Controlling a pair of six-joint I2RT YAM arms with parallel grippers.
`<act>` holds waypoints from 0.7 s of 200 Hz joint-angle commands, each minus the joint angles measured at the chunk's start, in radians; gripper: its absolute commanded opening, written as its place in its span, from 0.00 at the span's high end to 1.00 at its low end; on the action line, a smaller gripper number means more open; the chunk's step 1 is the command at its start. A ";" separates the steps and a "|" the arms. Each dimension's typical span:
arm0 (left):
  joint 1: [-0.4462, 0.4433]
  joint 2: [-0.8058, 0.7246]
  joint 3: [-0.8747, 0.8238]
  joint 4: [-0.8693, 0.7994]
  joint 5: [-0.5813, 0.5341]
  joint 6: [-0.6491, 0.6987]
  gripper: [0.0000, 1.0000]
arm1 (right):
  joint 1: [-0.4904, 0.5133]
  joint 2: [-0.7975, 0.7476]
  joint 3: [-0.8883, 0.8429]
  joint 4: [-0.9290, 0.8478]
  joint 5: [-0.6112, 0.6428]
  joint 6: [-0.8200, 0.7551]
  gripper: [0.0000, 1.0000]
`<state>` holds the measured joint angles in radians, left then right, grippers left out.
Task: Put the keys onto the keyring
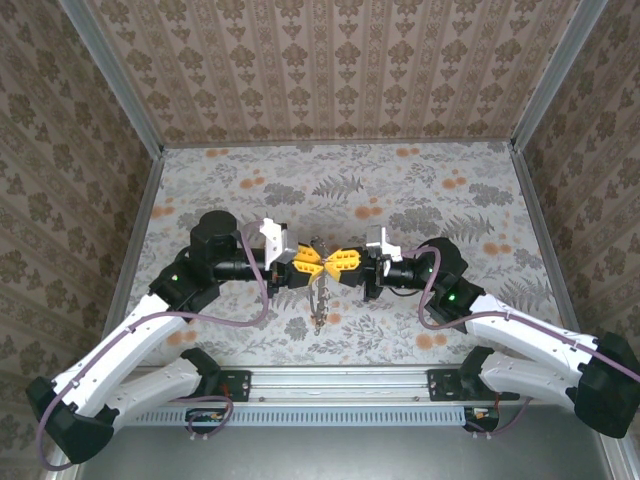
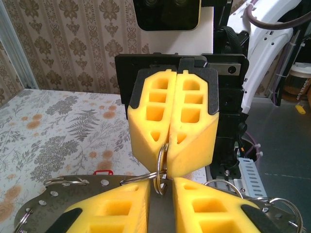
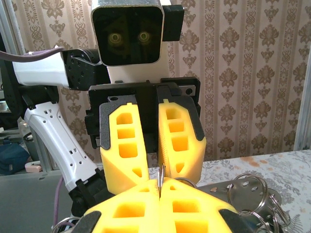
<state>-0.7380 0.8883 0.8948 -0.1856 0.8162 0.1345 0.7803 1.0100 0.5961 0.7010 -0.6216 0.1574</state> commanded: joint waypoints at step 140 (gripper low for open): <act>0.018 -0.001 -0.017 -0.002 0.003 0.024 1.00 | 0.018 -0.023 0.037 -0.270 0.088 -0.061 0.63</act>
<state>-0.7200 0.8986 0.8780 -0.2329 0.8158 0.1314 0.7803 1.0302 0.6010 0.6163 -0.5716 0.1062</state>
